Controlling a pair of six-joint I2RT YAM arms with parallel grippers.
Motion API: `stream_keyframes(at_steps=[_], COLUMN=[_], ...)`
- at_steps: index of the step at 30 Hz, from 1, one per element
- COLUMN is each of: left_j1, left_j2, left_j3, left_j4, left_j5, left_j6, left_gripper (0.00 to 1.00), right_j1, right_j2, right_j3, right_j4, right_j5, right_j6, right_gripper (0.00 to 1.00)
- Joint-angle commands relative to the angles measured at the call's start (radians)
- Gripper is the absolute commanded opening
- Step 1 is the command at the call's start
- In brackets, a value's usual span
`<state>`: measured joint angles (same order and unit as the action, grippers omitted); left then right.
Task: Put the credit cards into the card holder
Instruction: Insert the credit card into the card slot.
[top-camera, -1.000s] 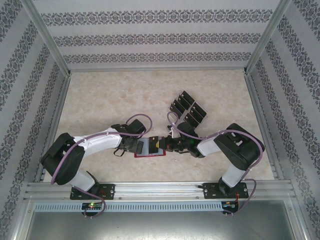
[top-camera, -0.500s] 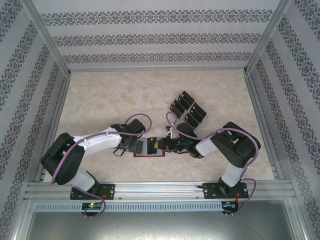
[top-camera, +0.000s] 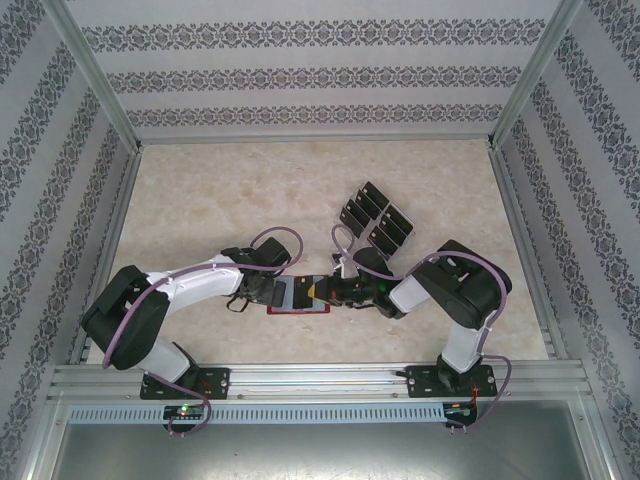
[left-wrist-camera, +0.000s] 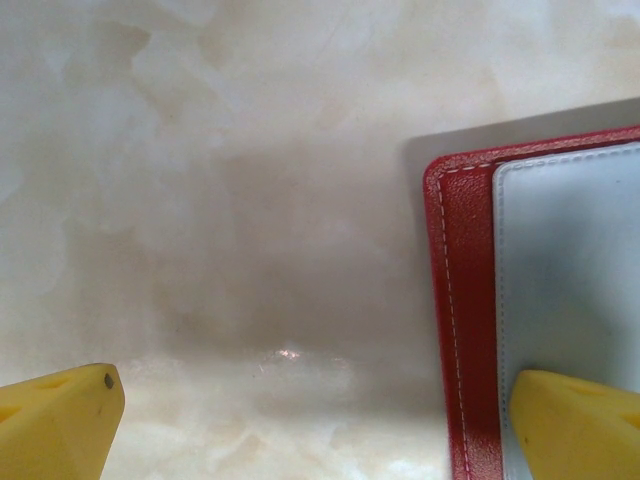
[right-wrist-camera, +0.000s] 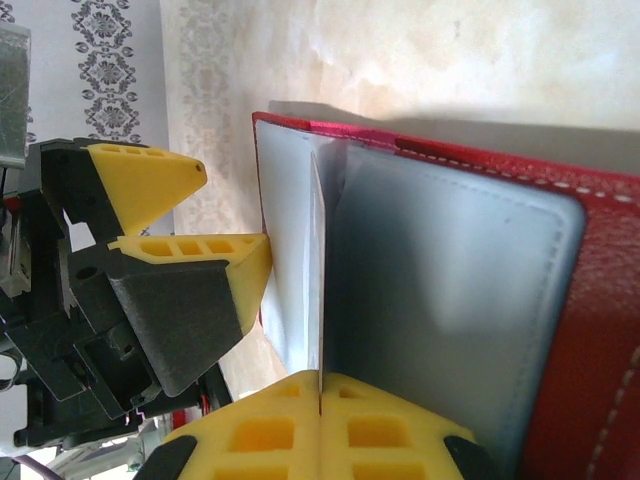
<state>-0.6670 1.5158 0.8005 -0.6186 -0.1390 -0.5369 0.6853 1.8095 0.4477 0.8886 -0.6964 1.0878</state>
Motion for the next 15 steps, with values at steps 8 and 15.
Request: stream_keyframes(at_steps=[8,15], left_j1=[0.015,0.015], left_j2=[0.025,0.027], left_j3=[-0.031,-0.031], left_j4=[-0.079,-0.079], left_j5=[-0.033,-0.031], left_j6=[0.018,0.017], left_gripper=[1.00,1.00], right_j1=[0.005,0.008], right_j2=[0.024,0.053], right_j3=[-0.027,-0.006], right_j4=[0.033,0.055], right_j5=[0.020,0.017], right_j6=[-0.005,0.008], right_gripper=[0.00,0.00])
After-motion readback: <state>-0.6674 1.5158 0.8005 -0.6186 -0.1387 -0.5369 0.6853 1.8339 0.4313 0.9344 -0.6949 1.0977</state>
